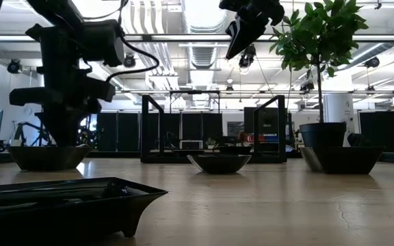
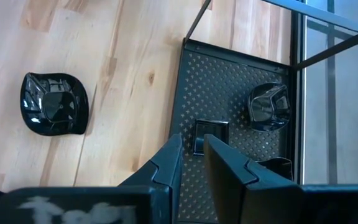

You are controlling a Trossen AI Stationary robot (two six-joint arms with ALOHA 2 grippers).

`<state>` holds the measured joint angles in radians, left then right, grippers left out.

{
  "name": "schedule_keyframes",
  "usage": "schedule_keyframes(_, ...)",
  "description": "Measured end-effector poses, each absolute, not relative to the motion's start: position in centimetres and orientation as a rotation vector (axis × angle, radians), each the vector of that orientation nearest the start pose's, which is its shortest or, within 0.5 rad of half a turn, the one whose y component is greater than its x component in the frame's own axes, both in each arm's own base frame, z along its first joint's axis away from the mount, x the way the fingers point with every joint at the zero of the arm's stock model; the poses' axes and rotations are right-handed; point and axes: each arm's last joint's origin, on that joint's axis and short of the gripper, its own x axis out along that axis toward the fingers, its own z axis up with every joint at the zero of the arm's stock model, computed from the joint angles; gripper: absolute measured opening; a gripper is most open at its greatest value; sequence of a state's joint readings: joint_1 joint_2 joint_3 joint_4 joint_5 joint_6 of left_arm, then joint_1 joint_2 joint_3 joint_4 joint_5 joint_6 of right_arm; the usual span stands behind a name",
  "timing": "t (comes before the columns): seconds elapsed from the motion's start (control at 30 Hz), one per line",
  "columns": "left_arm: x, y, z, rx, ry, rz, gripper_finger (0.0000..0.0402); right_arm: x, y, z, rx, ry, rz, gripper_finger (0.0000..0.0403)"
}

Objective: Pick & Place Mini shaped plates
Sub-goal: Stack the black distorted square plate on top of the black distorted square plate on the shelf

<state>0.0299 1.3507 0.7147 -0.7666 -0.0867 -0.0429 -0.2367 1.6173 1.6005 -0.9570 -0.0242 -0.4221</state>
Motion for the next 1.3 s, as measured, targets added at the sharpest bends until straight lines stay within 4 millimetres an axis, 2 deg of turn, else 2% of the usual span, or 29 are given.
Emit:
schedule_keyframes(0.17,21.3,0.8,16.6,-0.005,1.411,0.105,0.0041,32.3,-7.7,34.3,-0.258,0.997,0.014,0.0062)
schedule_keyframes(0.33,21.3,0.8,16.6,-0.010,1.410,0.104,0.0009,32.3,-7.7,34.3,-0.258,0.998,0.014,0.0062)
schedule_keyframes(0.57,21.3,0.8,17.1,-0.044,1.391,0.120,0.0001,32.3,-7.7,34.3,-0.258,0.998,0.014,0.0059)
schedule_keyframes(1.1,22.3,0.9,23.7,-0.048,1.149,0.139,0.0000,32.2,-7.7,34.2,-0.254,1.005,0.016,0.0059)
schedule_keyframes(1.3,22.9,1.2,26.0,-0.001,1.061,0.229,0.0000,32.2,-7.7,34.2,-0.255,1.010,0.019,0.0058)
